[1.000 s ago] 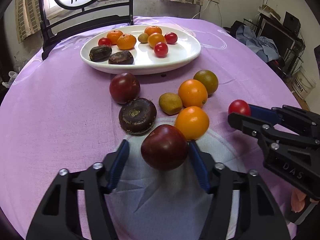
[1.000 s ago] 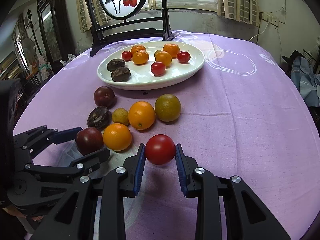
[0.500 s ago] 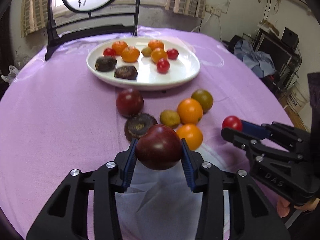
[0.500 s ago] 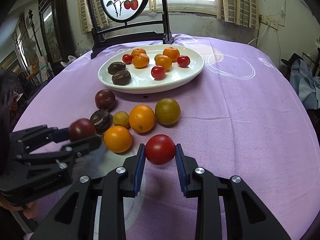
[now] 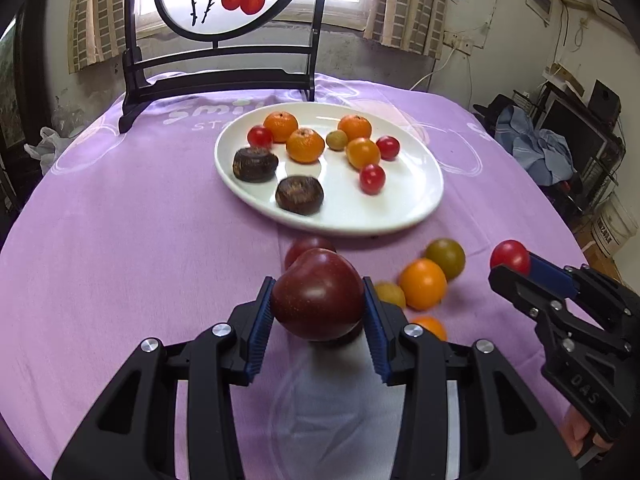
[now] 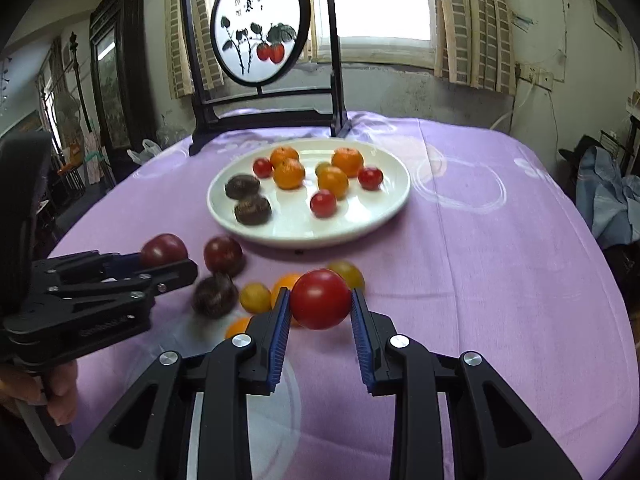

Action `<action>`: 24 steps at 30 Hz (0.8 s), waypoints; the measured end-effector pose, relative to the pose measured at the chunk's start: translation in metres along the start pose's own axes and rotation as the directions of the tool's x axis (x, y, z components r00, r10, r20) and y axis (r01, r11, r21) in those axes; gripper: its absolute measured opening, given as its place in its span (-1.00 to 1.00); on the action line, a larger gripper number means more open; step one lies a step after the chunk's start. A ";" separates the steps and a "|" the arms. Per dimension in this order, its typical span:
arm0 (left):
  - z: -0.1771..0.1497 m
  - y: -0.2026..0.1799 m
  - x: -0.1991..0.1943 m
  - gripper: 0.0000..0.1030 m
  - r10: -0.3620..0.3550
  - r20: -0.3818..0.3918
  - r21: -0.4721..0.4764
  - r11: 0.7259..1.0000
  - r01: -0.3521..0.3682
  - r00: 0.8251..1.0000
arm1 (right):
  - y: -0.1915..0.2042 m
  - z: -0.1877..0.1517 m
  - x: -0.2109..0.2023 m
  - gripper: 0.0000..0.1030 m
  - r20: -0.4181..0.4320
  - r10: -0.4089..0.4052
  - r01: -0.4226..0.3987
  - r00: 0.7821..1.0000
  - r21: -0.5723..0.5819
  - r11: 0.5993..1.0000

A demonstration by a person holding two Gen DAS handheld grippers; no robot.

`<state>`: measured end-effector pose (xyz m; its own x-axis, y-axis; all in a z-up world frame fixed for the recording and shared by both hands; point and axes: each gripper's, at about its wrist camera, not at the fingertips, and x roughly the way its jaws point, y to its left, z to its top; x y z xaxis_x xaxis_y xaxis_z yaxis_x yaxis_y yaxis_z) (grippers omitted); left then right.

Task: Organize fruits
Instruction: 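Carry both tomatoes onto the white plate and open both grippers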

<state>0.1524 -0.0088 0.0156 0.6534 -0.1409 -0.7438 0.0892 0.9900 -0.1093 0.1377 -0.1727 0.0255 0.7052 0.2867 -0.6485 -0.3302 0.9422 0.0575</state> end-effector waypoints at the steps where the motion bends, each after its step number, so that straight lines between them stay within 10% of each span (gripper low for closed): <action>1: 0.008 0.002 0.004 -0.20 0.007 0.000 -0.010 1.000 -0.007 1.000 | 0.002 0.007 0.004 -0.41 0.010 0.000 0.000 1.000 -0.013 1.000; 18: 0.072 0.020 0.065 -0.17 0.077 -0.023 -0.056 0.995 -0.078 0.997 | -0.003 0.055 0.091 -0.38 -0.083 0.012 -0.010 0.996 0.022 1.000; 21: 0.075 0.019 0.058 0.40 0.090 0.022 -0.070 0.994 -0.089 0.996 | -0.004 0.053 0.088 -0.12 -0.063 0.006 -0.004 0.998 0.023 1.000; 24: 0.074 0.016 0.042 0.48 0.099 0.073 -0.063 0.993 -0.095 0.992 | -0.008 0.049 0.078 -0.11 -0.055 0.021 -0.019 0.998 0.036 0.999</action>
<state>0.2370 0.0017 0.0315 0.7122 -0.0411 -0.7007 -0.0211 0.9966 -0.0799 0.2266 -0.1494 0.0117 0.6623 0.2965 -0.6881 -0.3211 0.9421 0.0968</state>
